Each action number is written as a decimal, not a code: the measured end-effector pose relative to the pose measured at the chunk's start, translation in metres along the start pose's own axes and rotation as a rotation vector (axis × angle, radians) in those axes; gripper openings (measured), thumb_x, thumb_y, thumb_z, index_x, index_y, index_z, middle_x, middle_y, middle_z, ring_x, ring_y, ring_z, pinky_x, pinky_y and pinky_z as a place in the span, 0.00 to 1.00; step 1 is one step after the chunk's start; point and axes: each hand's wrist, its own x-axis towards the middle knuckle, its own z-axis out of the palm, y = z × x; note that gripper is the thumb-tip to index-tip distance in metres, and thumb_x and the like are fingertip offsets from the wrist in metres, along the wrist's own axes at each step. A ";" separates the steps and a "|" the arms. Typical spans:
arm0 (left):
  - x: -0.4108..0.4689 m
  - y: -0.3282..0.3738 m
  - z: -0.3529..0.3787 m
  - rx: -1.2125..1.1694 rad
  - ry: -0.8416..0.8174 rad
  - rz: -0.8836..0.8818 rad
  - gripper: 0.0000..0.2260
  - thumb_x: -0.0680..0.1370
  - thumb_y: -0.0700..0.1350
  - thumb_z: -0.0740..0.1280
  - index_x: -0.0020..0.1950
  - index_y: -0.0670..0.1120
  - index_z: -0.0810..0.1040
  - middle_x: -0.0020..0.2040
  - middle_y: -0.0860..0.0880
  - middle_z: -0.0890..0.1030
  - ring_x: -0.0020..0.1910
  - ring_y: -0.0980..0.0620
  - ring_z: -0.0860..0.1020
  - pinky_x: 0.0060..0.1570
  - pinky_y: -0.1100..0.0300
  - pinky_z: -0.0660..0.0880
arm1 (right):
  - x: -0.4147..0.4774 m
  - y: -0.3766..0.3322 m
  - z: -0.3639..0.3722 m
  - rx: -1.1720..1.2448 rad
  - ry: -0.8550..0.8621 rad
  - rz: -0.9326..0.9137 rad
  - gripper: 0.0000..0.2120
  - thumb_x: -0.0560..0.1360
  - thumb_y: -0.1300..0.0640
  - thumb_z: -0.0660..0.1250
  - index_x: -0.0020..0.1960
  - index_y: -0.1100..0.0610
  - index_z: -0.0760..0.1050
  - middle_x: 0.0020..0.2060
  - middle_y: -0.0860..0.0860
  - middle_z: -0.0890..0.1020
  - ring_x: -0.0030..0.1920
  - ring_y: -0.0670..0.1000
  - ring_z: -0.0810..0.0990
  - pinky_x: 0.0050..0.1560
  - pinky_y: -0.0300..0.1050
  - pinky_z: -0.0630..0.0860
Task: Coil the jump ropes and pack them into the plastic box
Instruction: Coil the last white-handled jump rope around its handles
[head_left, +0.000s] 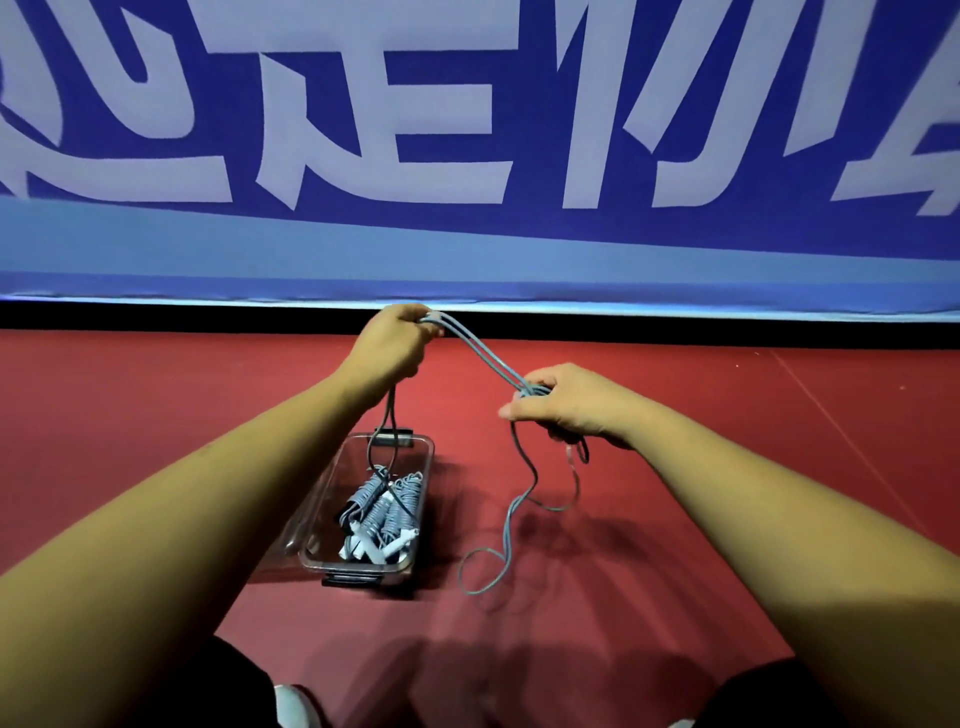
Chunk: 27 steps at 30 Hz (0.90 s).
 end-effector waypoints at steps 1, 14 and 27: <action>0.005 -0.002 -0.006 -0.041 0.057 -0.038 0.12 0.79 0.34 0.62 0.38 0.47 0.74 0.28 0.50 0.63 0.24 0.53 0.60 0.28 0.61 0.56 | -0.002 -0.003 -0.001 0.018 -0.004 -0.026 0.13 0.70 0.47 0.75 0.44 0.56 0.77 0.29 0.53 0.70 0.27 0.51 0.66 0.27 0.39 0.62; 0.012 -0.041 -0.058 0.351 0.009 -0.226 0.11 0.81 0.35 0.56 0.40 0.42 0.72 0.34 0.41 0.71 0.25 0.49 0.68 0.20 0.67 0.61 | 0.003 0.006 -0.013 0.230 0.380 -0.132 0.15 0.81 0.60 0.60 0.37 0.56 0.75 0.25 0.50 0.70 0.23 0.49 0.65 0.27 0.41 0.61; -0.033 0.009 0.000 0.199 -0.547 0.245 0.07 0.79 0.43 0.68 0.56 0.42 0.79 0.47 0.49 0.81 0.45 0.54 0.78 0.51 0.52 0.77 | -0.005 -0.031 0.001 0.535 0.116 -0.195 0.13 0.83 0.61 0.57 0.41 0.61 0.73 0.32 0.54 0.80 0.27 0.50 0.79 0.24 0.39 0.70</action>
